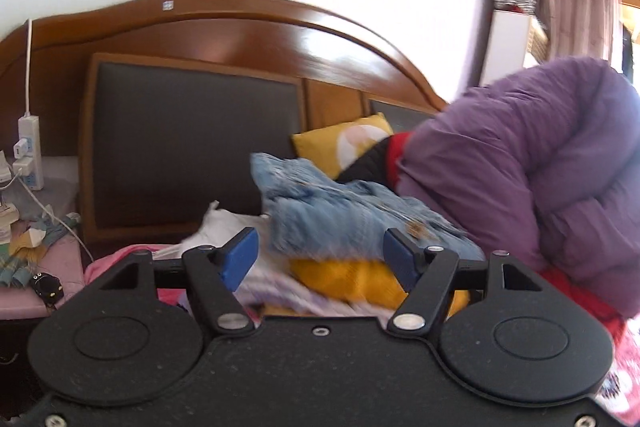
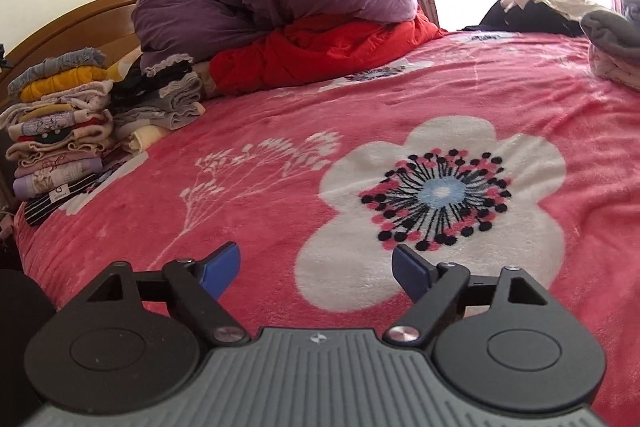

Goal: Fold clothes
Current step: 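Move the left gripper toward the clothes pile by the headboard, then grasp the light-blue denim jacket with the left gripper and lift it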

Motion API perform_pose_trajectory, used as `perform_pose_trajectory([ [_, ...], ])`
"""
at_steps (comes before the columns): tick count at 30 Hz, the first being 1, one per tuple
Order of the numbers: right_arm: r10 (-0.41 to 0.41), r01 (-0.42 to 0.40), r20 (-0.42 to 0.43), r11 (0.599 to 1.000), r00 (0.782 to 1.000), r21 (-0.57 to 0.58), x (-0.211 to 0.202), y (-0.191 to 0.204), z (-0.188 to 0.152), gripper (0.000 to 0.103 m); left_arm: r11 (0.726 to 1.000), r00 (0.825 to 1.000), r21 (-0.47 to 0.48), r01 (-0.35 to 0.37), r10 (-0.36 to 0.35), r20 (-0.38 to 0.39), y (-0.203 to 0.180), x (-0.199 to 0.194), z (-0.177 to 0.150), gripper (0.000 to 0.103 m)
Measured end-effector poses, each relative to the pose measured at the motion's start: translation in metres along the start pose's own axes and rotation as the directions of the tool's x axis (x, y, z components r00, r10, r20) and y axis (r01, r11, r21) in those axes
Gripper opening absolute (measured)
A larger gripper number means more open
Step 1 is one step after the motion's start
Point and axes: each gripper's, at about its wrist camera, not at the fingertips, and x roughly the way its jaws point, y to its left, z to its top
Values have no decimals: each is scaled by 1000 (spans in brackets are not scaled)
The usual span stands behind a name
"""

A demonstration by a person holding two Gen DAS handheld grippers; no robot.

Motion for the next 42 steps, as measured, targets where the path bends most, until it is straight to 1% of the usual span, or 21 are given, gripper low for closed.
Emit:
perform_pose_trajectory([
  [3,-14,16,-21,998,1000,53,10,-13,-5,83,1000,999,-9,-14,14,-33,8,23,2,69],
  [4,-16,17,-22,999,1000,52,10,-13,-5,83,1000,999,-19,3,-4,-50,12,29,2,69],
  [5,-18,19,-23,999,1000,51,11,-13,-6,83,999,998,-31,25,-27,-60,16,35,1,65],
  [7,-19,20,-26,999,999,40,12,-12,-7,86,996,994,-49,81,-84,-63,24,40,2,47],
  [8,-18,19,-27,999,999,32,13,-11,-8,87,995,994,-40,86,-89,-63,24,40,3,39],
  [9,-17,18,-27,999,999,30,12,-10,-9,87,996,994,-20,87,-88,-61,22,38,4,34],
  [10,-16,17,-27,999,1000,31,12,-10,-9,87,996,994,2,93,-93,-61,20,36,5,31],
  [12,-12,13,-27,999,1000,36,11,-12,-9,88,994,994,42,97,-95,-58,16,31,6,21],
  [13,-10,11,-26,999,1000,40,11,-13,-9,88,994,994,59,96,-93,-52,13,28,6,18],
  [15,-8,9,-24,999,1000,46,10,-14,-9,88,992,995,80,102,-101,-19,9,17,9,9],
  [18,-7,8,-17,999,1000,53,6,-13,-7,89,985,989,106,139,-143,27,-2,2,21,6],
  [20,-6,7,-10,998,1000,58,4,-13,-6,89,975,981,131,180,-187,44,-16,-6,32,6],
  [22,-6,6,-1,998,1000,66,1,-14,-4,89,962,974,177,206,-219,60,-35,-17,42,6],
  [23,-7,7,3,998,1000,69,-1,-14,-3,89,955,968,190,227,-244,67,-43,-24,46,6],
  [25,-9,8,14,997,1000,74,-5,-16,-1,89,938,952,216,269,-293,86,-61,-40,53,6],
  [27,-10,7,29,996,1000,86,-9,-18,3,89,917,930,238,319,-351,105,-77,-59,59,5],
  [30,-4,-2,52,993,999,114,-18,-23,8,90,879,891,260,399,-439,116,-102,-87,62,5],
  [34,5,-16,71,988,997,153,-31,-29,14,90,822,833,246,513,-547,89,-129,-121,53,5],
  [36,9,-22,81,985,997,173,-37,-33,16,90,793,805,226,565,-590,56,-141,-133,42,5],
  [38,15,-33,91,980,996,197,-45,-37,19,91,766,779,186,616,-627,0,-155,-137,25,5],
  [42,26,-54,111,965,993,256,-61,-47,24,92,719,724,91,689,-676,-138,-192,-132,-26,5],
])
